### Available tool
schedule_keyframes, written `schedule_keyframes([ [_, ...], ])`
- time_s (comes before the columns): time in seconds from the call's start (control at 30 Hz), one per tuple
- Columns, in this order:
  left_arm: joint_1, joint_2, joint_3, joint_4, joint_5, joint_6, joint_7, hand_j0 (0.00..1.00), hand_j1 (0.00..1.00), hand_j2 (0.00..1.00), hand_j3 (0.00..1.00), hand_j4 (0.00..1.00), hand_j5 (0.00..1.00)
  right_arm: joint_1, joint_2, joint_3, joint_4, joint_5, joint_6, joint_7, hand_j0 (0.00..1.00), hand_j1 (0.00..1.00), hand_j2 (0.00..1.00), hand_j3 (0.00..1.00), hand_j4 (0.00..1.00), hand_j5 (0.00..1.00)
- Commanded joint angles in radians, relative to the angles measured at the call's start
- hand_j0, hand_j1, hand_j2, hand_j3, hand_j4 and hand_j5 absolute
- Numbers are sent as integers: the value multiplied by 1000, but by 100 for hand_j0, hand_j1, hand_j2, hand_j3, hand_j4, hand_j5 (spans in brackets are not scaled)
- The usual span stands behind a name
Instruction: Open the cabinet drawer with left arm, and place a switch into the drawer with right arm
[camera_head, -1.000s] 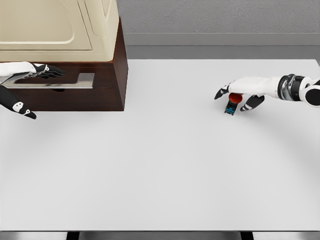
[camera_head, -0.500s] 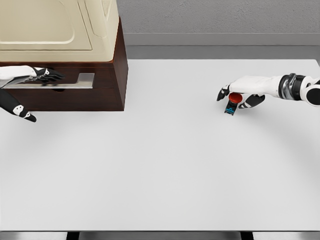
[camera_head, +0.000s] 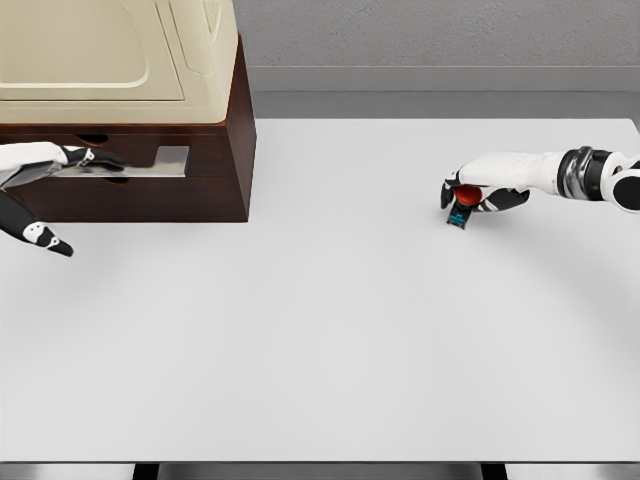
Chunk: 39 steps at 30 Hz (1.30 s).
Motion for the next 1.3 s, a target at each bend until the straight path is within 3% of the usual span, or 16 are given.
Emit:
schedule_keyframes([
  [0.0, 0, 16, 8, -15, 6, 2, -2, 100, 100, 100, 100, 100, 100, 0, -1, -1, -2, -4, 1, 0, 54, 54, 54, 54, 54, 54],
  [0.83, 8, 22, 59, 0, 12, 74, -2, 100, 100, 100, 100, 100, 100, -26, 1, -12, -49, -16, -27, 0, 49, 49, 49, 49, 49, 49],
  [1.13, 2, 10, 59, 29, -6, 75, -2, 100, 100, 100, 100, 100, 100, -25, -4, -10, -172, -25, -45, 0, 48, 48, 48, 48, 48, 48],
  [1.27, 0, 2, 60, 37, -12, 77, -2, 100, 100, 100, 100, 100, 100, -25, 2, -10, -190, -27, -47, 0, 48, 48, 48, 48, 48, 48],
])
